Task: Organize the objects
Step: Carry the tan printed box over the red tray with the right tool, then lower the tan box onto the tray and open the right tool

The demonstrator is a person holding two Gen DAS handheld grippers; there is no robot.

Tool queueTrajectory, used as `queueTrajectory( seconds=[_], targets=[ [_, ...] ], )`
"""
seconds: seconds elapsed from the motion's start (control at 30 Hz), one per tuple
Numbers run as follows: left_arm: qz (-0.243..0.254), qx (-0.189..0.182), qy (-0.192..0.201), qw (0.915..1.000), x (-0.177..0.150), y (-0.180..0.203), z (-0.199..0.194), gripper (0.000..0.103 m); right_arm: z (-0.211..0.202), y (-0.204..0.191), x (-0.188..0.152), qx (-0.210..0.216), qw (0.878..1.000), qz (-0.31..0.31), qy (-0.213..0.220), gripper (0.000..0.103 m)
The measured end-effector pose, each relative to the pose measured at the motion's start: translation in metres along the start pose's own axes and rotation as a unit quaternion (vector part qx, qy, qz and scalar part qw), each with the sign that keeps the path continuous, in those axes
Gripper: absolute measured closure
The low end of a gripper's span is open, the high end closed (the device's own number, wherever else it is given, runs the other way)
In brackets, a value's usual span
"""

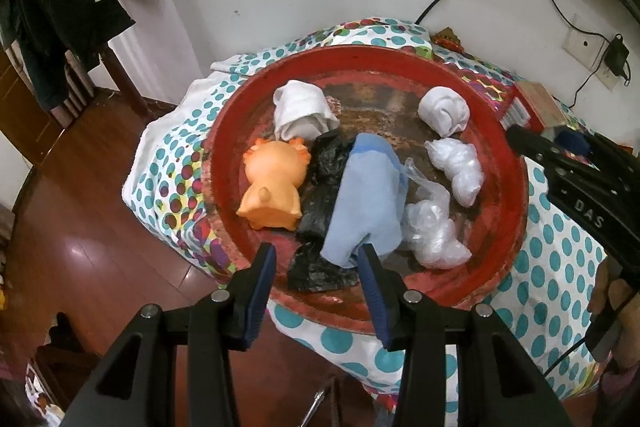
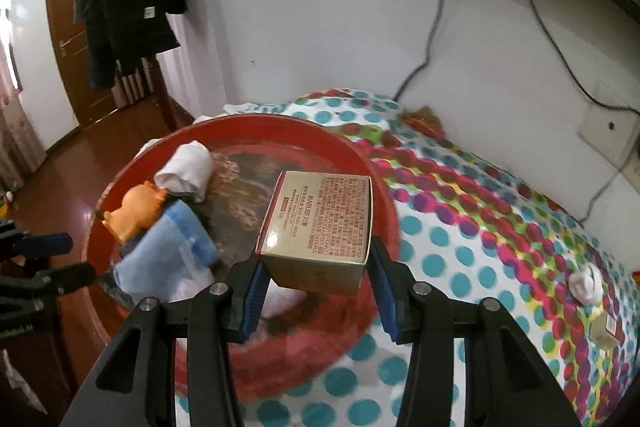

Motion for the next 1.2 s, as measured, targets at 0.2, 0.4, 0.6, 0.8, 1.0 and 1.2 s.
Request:
queueTrajectory(
  seconds=[0.2,0.4,0.6,0.8,1.0,1.2],
  targets=[
    [-0.009,0.006,0.000,0.9999,0.000,-0.013,-0.002,0.060,0.016,-0.024,0.011,0.012,1.000,-0.015,-0.010,0.058],
    [-0.017,0.009,-0.002,0.9998,-0.002,-0.024,-0.001,0.060,0.038,-0.041,0.011,0.012,0.999,-0.030,-0.028,0.058],
    [-0.020,0.010,-0.004,0.9997,-0.002,-0.030,0.001,0.060,0.053,-0.048,0.010,0.005,0.998,-0.039,-0.040,0.058],
    [-0.015,0.008,-0.006,0.9998,-0.002,-0.030,0.002,0.060,0.063,-0.049,0.009,-0.010,0.998,-0.050,-0.049,0.058],
    [-0.012,0.007,-0.009,0.9999,-0.003,-0.028,0.004,0.060,0.067,-0.049,0.004,-0.014,0.997,-0.050,-0.057,0.058],
    [-0.009,0.006,-0.012,0.9999,-0.004,-0.026,0.004,0.060,0.069,-0.047,0.002,-0.013,0.997,-0.045,-0.059,0.057]
  ],
)
Point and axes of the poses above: each gripper's, at about its wrist camera, not at the fingertips, and z roughly the way its jaws point, y to its right, x to its top, the point moved 8 cm from there along z, roughly the way its jaws point, and after that the axes turned 6 degrees about z, right-handed, at the moved point
